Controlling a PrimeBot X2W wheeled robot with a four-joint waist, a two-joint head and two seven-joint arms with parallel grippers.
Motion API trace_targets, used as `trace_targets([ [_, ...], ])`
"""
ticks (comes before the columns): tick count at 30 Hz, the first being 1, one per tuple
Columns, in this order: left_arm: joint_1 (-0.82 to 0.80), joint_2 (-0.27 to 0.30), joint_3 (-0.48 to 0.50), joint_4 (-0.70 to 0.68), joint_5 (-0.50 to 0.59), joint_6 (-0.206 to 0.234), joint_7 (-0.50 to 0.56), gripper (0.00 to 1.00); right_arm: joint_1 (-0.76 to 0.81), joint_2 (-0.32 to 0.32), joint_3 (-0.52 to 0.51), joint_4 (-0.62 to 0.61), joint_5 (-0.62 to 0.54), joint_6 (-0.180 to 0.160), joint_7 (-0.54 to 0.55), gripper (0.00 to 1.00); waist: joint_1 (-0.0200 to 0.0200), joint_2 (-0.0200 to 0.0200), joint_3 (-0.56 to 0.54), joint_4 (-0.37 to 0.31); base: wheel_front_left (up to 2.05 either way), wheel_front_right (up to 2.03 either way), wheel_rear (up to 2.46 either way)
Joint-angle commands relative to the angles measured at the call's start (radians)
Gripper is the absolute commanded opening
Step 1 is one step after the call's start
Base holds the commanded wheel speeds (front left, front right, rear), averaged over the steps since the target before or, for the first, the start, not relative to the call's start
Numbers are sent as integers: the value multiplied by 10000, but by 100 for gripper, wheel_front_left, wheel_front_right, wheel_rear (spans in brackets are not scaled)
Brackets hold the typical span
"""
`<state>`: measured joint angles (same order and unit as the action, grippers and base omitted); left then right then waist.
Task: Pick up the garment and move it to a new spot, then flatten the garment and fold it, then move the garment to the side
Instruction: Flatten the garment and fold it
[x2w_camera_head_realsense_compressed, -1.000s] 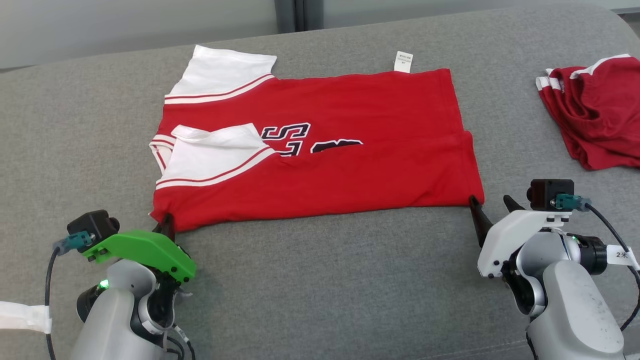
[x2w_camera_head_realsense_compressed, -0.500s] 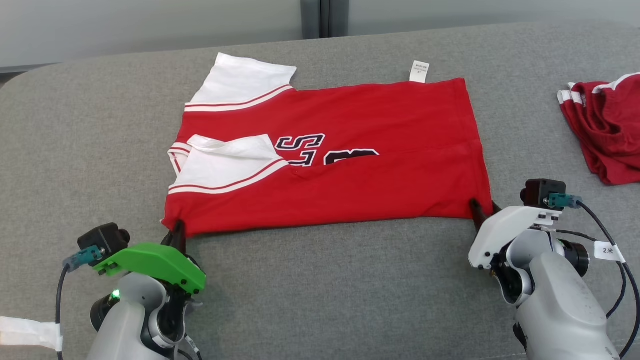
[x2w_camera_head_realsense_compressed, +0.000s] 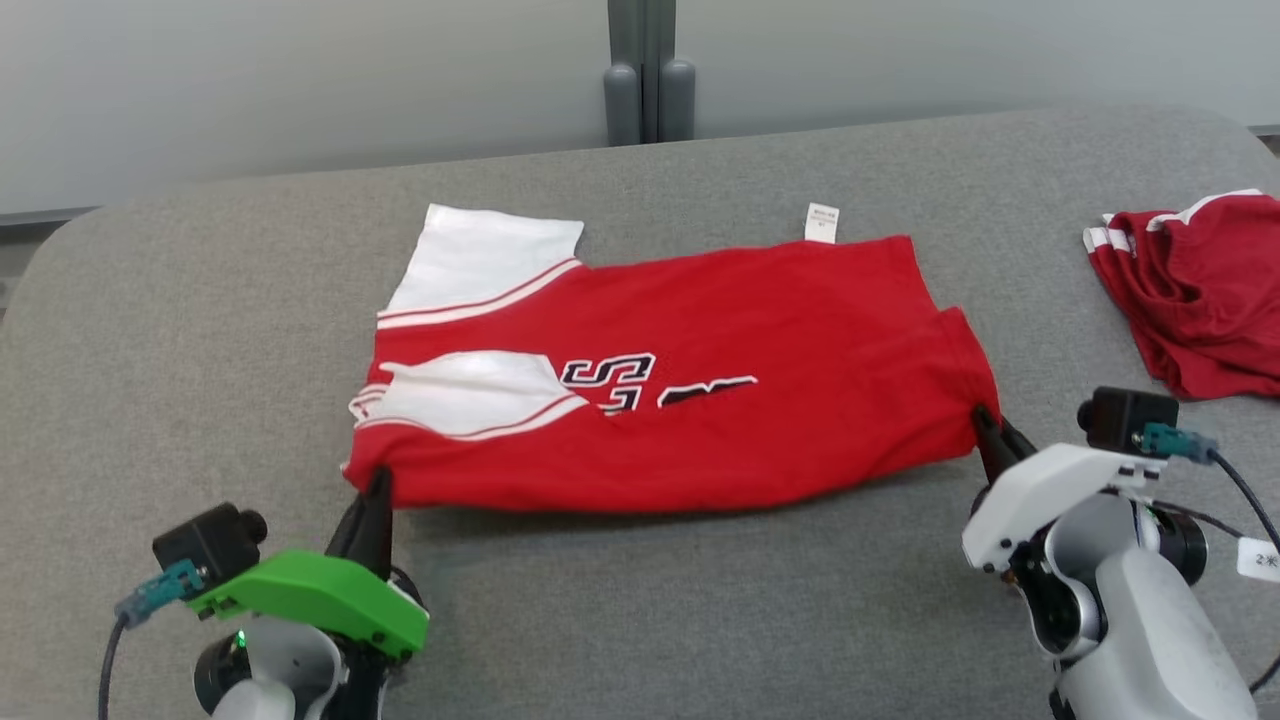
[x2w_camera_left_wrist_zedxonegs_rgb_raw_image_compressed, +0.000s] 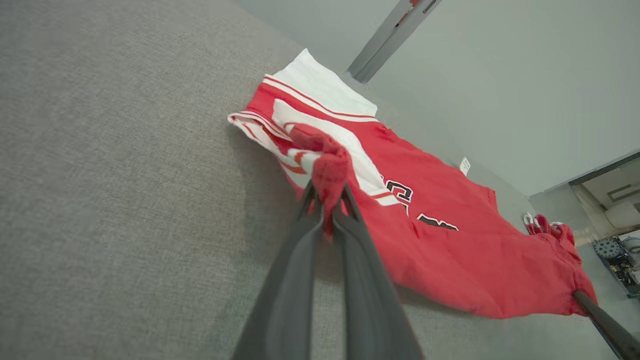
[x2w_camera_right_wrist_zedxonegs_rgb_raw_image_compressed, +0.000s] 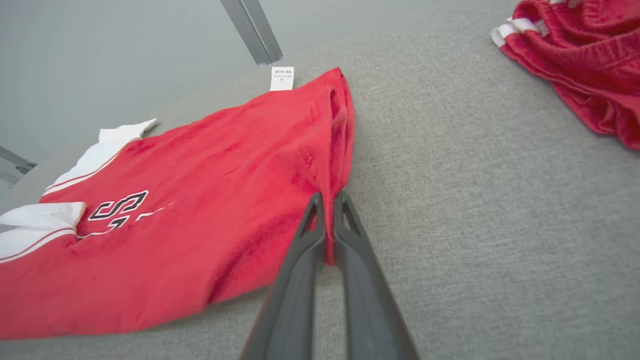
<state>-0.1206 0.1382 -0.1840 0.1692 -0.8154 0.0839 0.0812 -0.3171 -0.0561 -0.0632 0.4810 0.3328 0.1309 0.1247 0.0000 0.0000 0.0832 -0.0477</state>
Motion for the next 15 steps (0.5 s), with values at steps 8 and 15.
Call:
trace_targets([
  [8,2661,154,-56,-1879,-328,626,510,0,2898,6,-663,-2654,308,-6,1078,0,0,0,8,59,0,0,0],
  [15,2890,129,-155,-1366,-29,884,252,100,3507,36,-736,-3089,133,-7,1126,100,0,0,164,27,0,0,0],
])
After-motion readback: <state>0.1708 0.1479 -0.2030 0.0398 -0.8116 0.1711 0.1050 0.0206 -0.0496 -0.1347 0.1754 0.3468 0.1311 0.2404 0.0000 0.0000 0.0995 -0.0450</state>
